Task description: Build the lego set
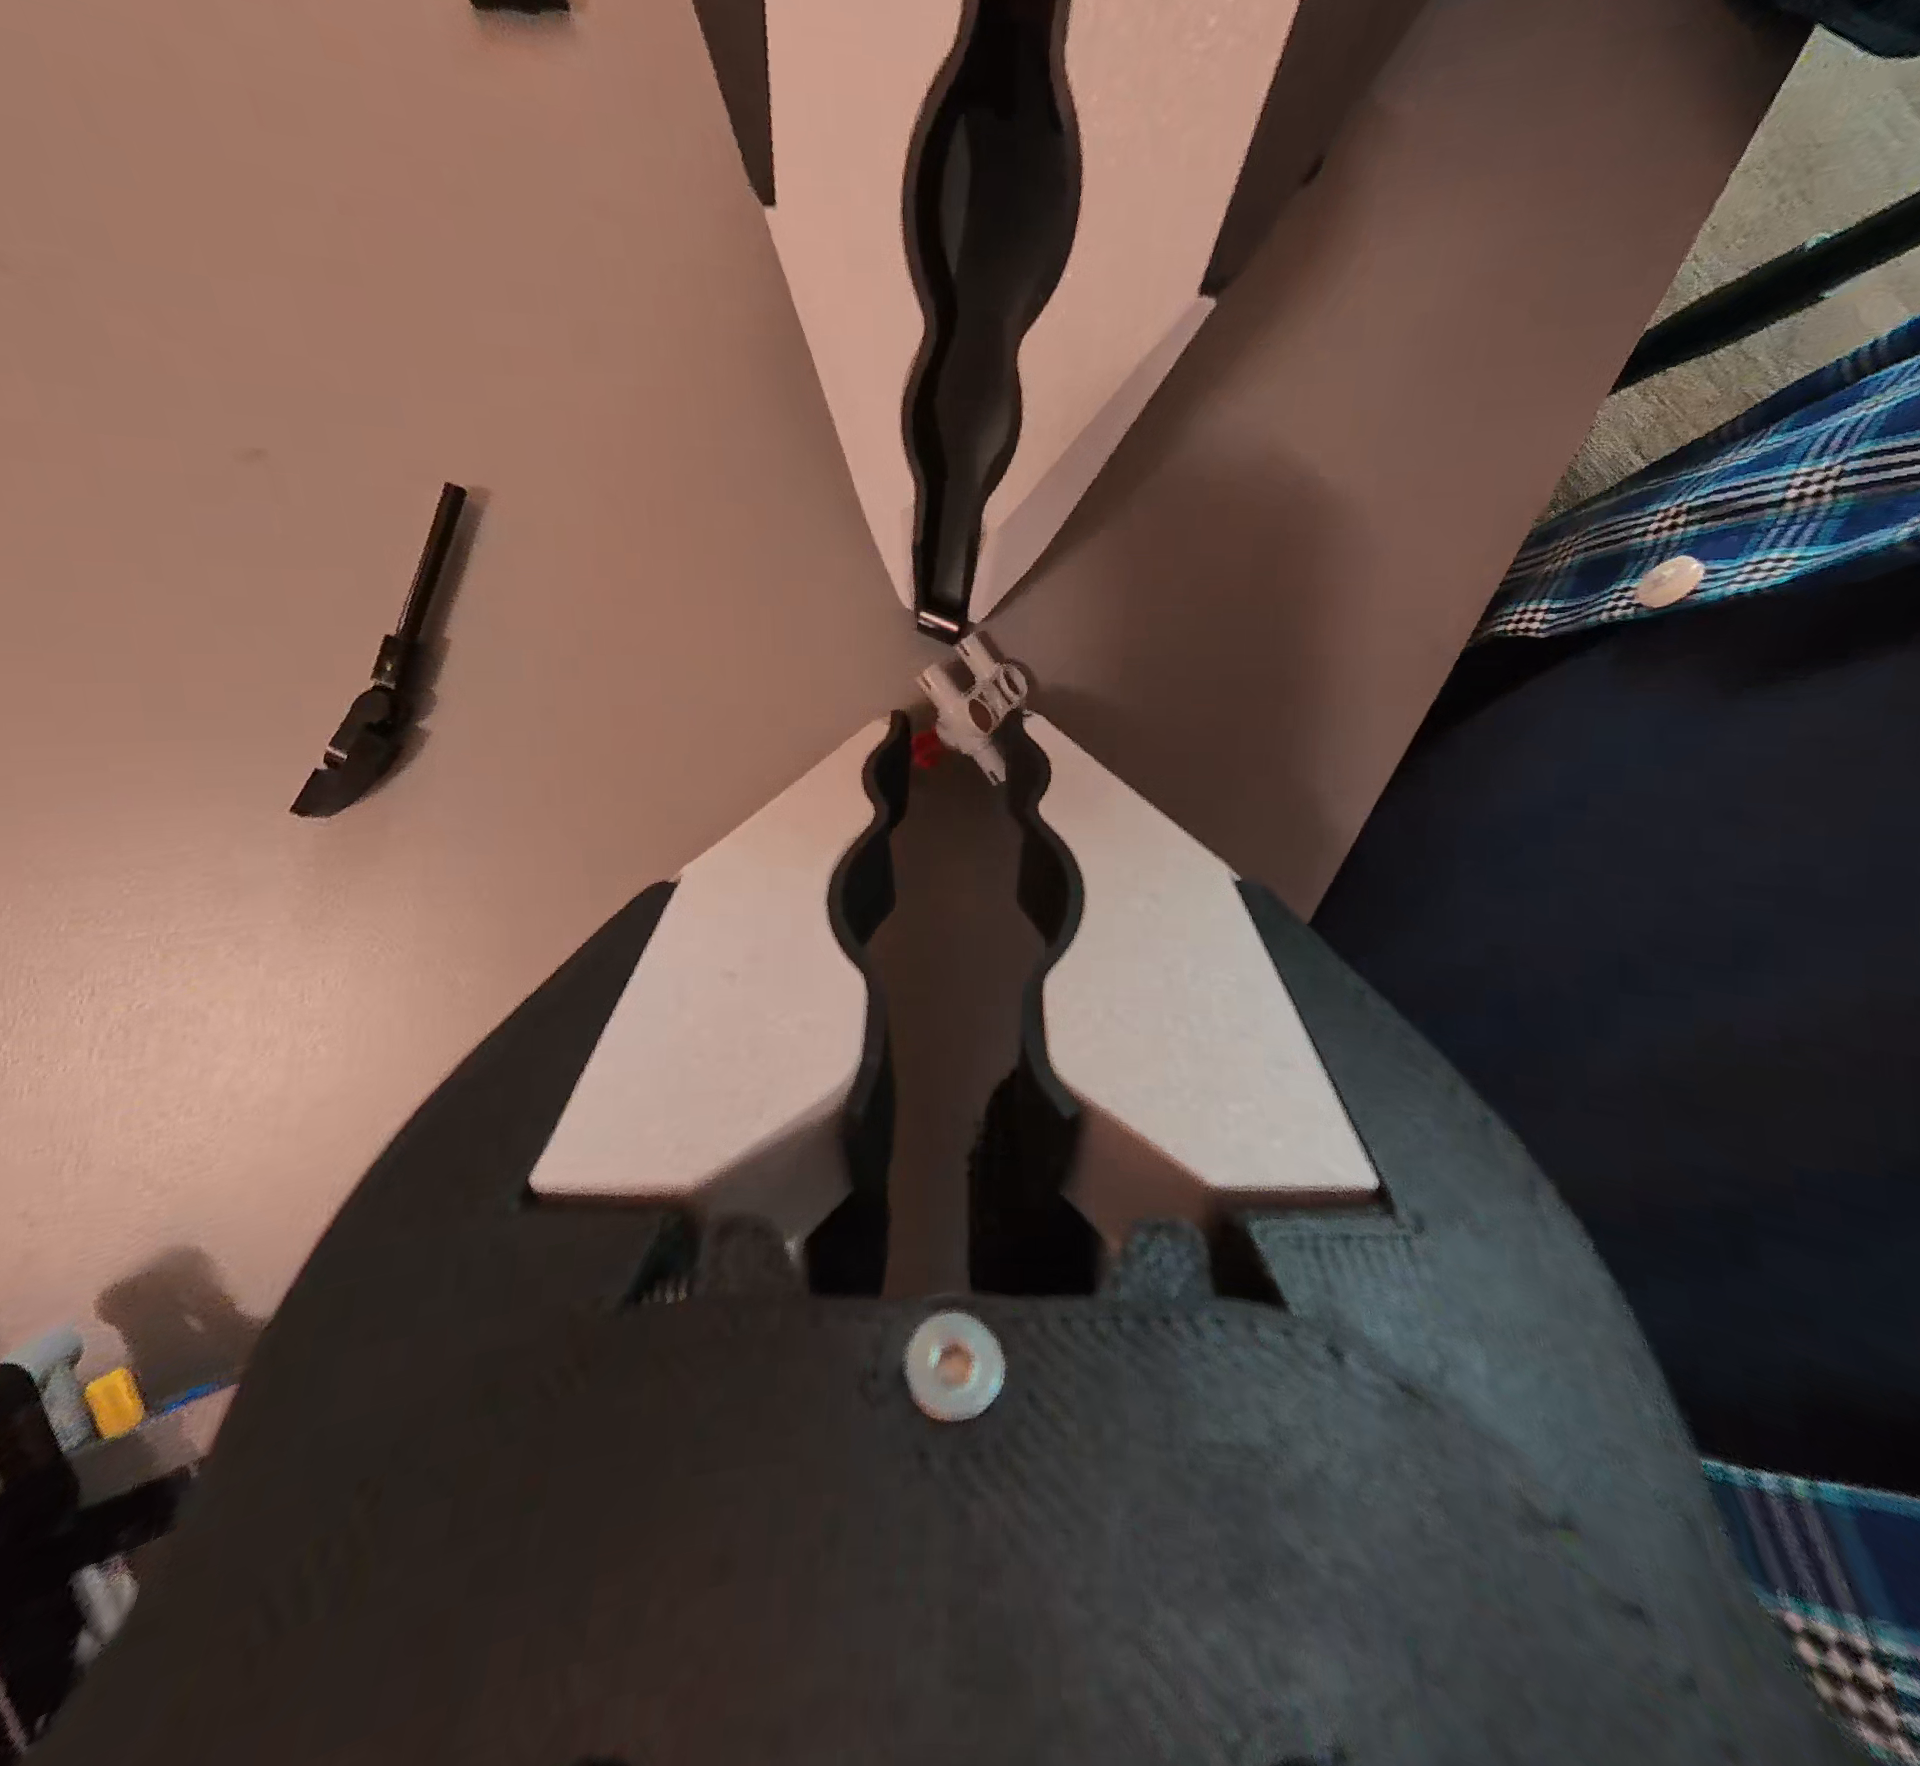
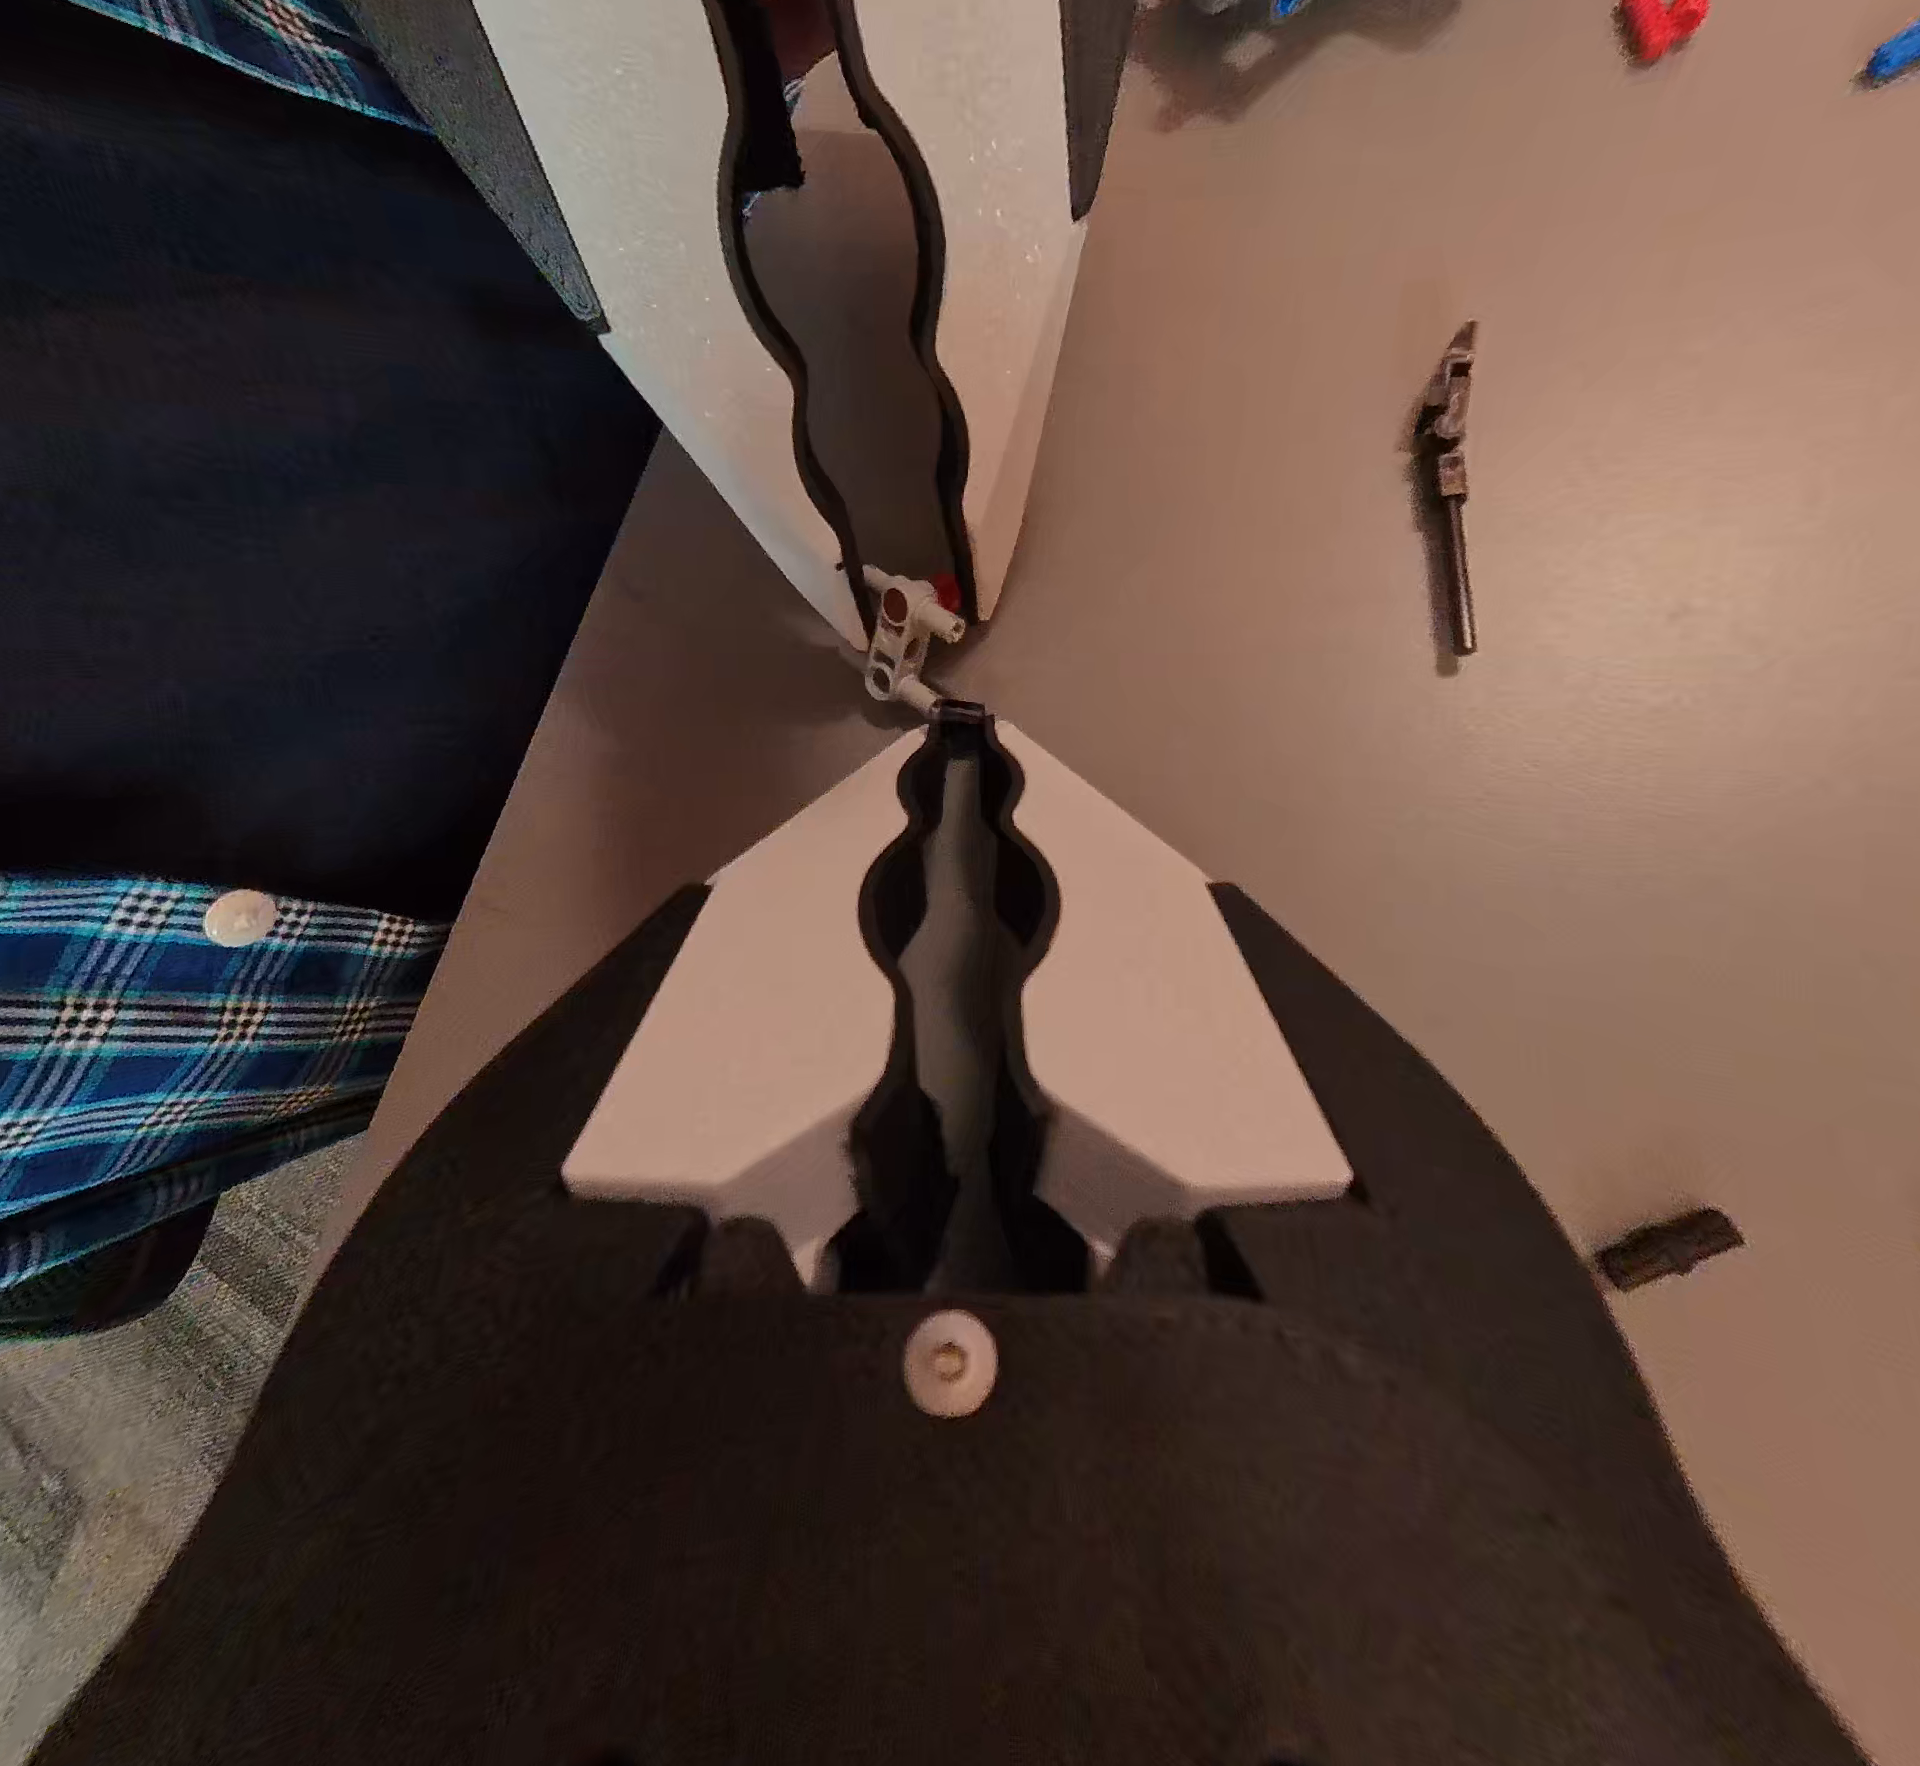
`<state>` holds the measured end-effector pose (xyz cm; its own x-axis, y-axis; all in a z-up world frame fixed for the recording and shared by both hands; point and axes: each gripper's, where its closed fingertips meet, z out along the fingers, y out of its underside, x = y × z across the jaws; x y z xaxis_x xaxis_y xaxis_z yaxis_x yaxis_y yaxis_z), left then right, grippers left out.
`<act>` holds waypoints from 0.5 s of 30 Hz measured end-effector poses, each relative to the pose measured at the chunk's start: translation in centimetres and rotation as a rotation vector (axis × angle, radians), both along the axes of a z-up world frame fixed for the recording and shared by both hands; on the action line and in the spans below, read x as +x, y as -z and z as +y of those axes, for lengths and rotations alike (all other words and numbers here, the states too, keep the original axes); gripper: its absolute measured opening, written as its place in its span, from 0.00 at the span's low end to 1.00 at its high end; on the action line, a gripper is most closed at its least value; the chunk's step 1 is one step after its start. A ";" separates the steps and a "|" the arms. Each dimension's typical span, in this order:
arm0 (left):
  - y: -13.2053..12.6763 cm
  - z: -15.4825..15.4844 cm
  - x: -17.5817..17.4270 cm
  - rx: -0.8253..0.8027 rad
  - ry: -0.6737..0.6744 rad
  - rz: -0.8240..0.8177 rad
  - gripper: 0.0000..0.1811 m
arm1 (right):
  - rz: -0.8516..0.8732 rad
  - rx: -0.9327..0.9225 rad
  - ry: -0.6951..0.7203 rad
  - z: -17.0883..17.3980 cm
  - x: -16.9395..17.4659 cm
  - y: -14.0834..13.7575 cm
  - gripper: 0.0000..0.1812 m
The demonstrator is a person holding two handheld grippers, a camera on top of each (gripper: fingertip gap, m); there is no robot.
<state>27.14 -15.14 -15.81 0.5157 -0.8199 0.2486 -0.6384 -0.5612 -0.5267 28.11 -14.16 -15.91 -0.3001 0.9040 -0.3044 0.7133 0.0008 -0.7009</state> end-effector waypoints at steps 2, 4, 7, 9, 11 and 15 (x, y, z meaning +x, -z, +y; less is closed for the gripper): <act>0.0 0.0 0.0 0.018 -0.014 -0.001 0.10 | 0.000 -0.002 0.005 -0.1 -0.1 0.0 0.02; 0.0 0.0 0.0 0.031 -0.025 0.002 0.10 | 0.000 0.001 0.009 -0.2 -0.2 0.0 0.02; 0.0 0.0 0.0 0.044 -0.048 0.001 0.10 | 0.008 0.005 0.014 -0.3 -0.1 -0.1 0.02; 0.0 0.0 0.0 0.057 -0.072 0.000 0.10 | 0.011 0.017 0.028 -0.3 -0.2 -0.1 0.02; 0.0 0.0 0.0 0.070 -0.097 -0.007 0.10 | 0.015 0.025 0.048 -0.3 -0.2 -0.1 0.02; 0.0 0.0 0.0 0.099 -0.121 -0.011 0.10 | 0.021 0.046 0.100 -0.3 -0.3 -0.1 0.02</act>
